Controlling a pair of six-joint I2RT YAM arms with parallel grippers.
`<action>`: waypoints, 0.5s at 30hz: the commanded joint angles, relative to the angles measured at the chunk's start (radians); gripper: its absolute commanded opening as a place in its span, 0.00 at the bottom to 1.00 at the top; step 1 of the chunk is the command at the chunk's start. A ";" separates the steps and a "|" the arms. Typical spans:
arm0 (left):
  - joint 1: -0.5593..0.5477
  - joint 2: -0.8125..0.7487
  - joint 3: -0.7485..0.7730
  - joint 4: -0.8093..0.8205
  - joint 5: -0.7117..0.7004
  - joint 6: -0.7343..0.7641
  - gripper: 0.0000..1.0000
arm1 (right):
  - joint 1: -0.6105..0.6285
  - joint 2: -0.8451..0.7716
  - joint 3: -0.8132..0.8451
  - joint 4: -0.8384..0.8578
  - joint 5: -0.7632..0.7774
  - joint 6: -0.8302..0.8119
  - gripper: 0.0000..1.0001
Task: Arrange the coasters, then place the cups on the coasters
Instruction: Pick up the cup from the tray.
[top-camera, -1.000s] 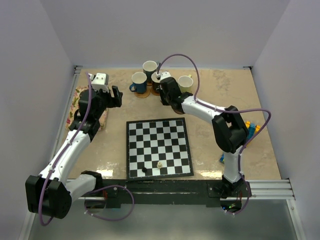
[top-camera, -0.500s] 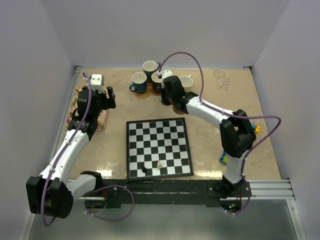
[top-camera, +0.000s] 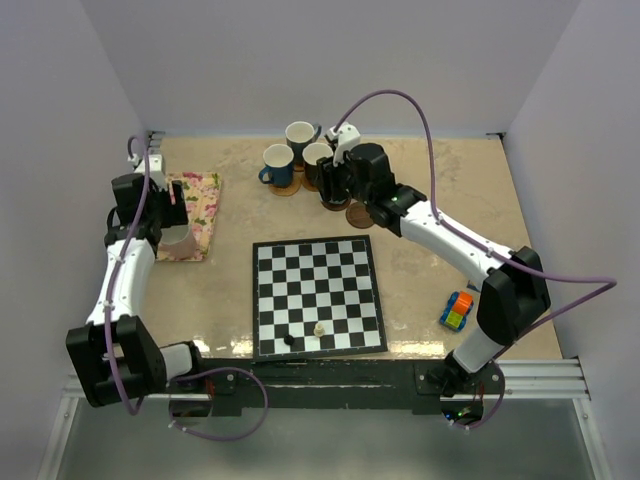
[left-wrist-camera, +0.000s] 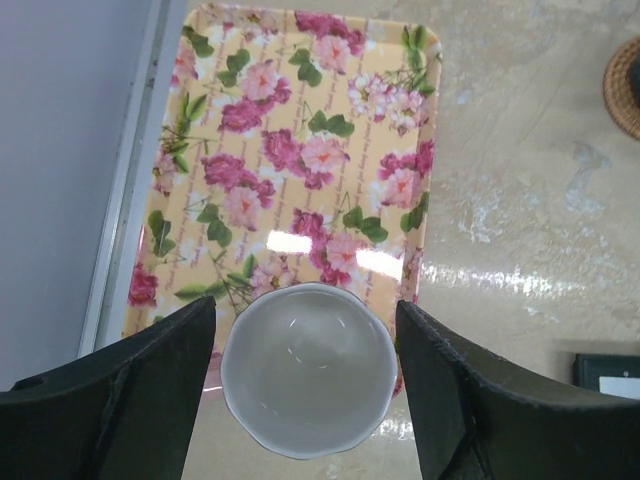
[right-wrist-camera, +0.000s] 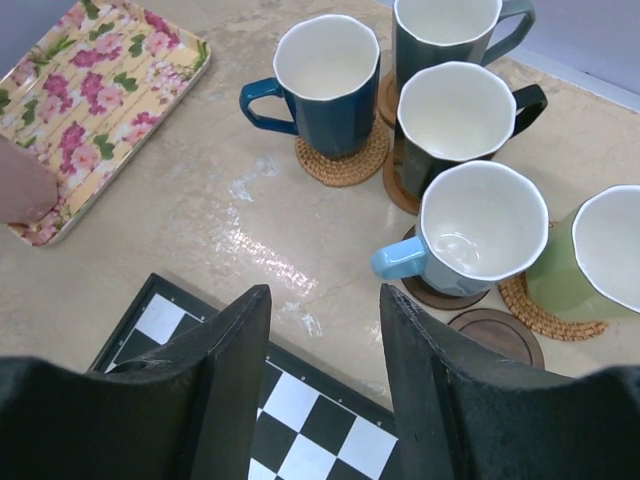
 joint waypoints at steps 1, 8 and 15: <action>0.073 0.068 0.056 -0.047 0.113 0.082 0.77 | 0.001 -0.054 -0.024 0.042 -0.036 0.016 0.52; 0.142 0.087 0.045 -0.038 0.182 0.087 0.75 | 0.001 -0.063 -0.027 0.045 -0.036 0.016 0.53; 0.159 0.174 0.054 -0.064 0.236 0.084 0.60 | 0.001 -0.054 -0.026 0.047 -0.036 0.019 0.53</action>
